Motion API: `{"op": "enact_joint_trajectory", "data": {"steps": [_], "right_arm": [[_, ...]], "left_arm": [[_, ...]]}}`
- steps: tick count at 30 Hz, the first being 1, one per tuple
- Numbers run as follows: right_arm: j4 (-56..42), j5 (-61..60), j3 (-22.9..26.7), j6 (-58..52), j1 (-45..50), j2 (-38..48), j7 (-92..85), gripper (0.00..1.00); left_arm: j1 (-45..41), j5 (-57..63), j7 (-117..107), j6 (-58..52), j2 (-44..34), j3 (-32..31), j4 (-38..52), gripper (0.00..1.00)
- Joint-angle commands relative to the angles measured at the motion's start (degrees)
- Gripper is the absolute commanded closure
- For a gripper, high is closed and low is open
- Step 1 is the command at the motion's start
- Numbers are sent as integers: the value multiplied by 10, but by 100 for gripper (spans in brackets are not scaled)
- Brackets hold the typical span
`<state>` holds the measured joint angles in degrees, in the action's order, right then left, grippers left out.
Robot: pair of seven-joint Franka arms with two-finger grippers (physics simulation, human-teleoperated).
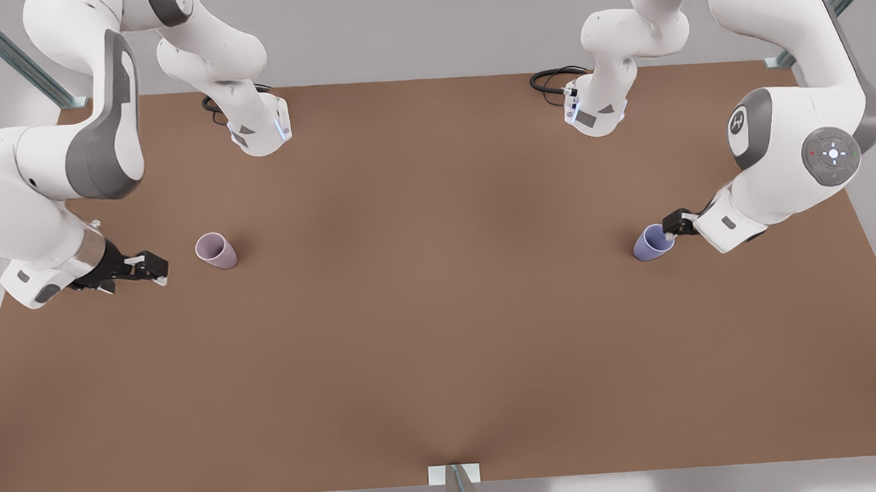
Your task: Stack the cups, with the pink cup at the bottom and the purple cup at the top
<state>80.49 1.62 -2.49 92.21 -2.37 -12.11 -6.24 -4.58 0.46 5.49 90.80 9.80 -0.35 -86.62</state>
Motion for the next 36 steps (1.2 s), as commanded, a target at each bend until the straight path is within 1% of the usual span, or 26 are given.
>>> {"op": "enact_joint_trajectory", "data": {"steps": [1,3,4,5,6,8,11,14,16,18,20,21,22,24,25,32,36], "right_arm": [[5,-1,0,9,-2,2,-20,0],[90,-7,2,66,-11,45,-21,0],[118,-7,5,68,-12,53,-23,0],[125,-7,8,60,-18,53,-37,0],[172,-8,21,74,-22,62,-79,0],[209,-7,33,85,-22,66,-90,0],[222,1,38,89,-23,41,-125,0],[253,2,38,91,-25,40,-137,0],[270,2,38,103,-26,22,-138,0],[275,3,39,97,-36,0,-139,0],[378,5,39,175,-38,65,-139,0],[395,6,38,189,-52,71,-140,0],[444,6,38,233,-54,103,-148,0],[476,6,38,263,-62,118,-160,0],[513,6,38,312,-62,136,-160,0],[576,6,38,430,-62,131,-154,0],[585,5,38,449,-55,121,-152,0]], "left_arm": [[0,1,22,3,0,0,0,0],[0,1,23,3,1,0,0,0],[3,1,23,3,3,0,0,0],[3,2,24,3,4,0,0,0],[3,2,22,3,6,0,0,0],[6,1,21,2,9,1,0,0],[7,1,22,3,13,3,-4,0],[12,0,23,7,15,3,-7,0],[13,-1,23,32,14,3,-36,0],[15,-5,26,36,17,7,-39,0],[15,-5,26,35,17,11,-39,0],[14,-5,26,34,17,11,-39,0],[14,-5,26,31,17,11,-39,0],[15,-5,26,34,19,11,-39,0],[15,-5,26,34,21,11,-39,0],[15,-5,26,35,27,11,-39,0],[15,-5,26,36,31,11,-39,0]]}}
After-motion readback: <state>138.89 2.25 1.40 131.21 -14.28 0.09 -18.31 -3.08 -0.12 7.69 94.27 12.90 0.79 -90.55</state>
